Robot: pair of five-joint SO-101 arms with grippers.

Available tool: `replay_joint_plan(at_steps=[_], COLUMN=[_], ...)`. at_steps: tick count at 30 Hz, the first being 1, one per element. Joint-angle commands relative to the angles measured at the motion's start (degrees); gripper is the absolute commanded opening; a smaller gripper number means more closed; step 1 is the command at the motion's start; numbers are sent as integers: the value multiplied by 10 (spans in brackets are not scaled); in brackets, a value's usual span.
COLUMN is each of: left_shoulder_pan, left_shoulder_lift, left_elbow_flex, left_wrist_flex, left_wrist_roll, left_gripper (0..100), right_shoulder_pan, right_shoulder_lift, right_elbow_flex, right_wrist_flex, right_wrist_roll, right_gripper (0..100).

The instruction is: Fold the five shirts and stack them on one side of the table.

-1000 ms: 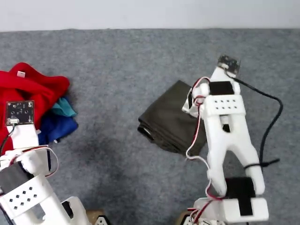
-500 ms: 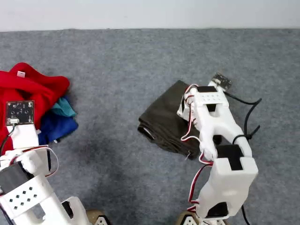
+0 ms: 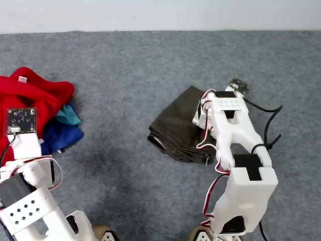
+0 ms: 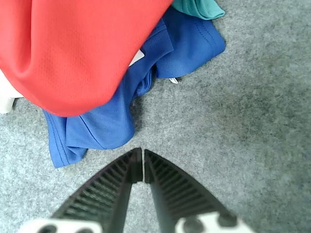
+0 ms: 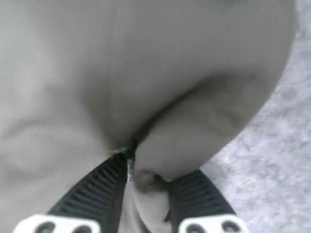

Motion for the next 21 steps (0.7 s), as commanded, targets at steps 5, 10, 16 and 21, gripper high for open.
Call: replay_joint_plan(at_steps=[5, 10, 16, 21], left_shoulder_pan=[-3, -3, -3, -3], left_shoulder_lift=[-8, -8, -8, -8], left_elbow_flex=[-4, -4, -4, -4], left_wrist_flex=[-13, -13, -13, -13], left_wrist_roll=[4, 4, 4, 4], left_gripper=[16, 16, 16, 16], right_shoulder_pan=[113, 219, 339, 416], right_shoulder_lift=[-69, -138, -147, -99], right_elbow_flex=[-22, -24, -20, -23], right_wrist_flex=[46, 44, -5, -87], right_wrist_roll=[149, 343, 506, 590], right_gripper=[8, 8, 8, 8])
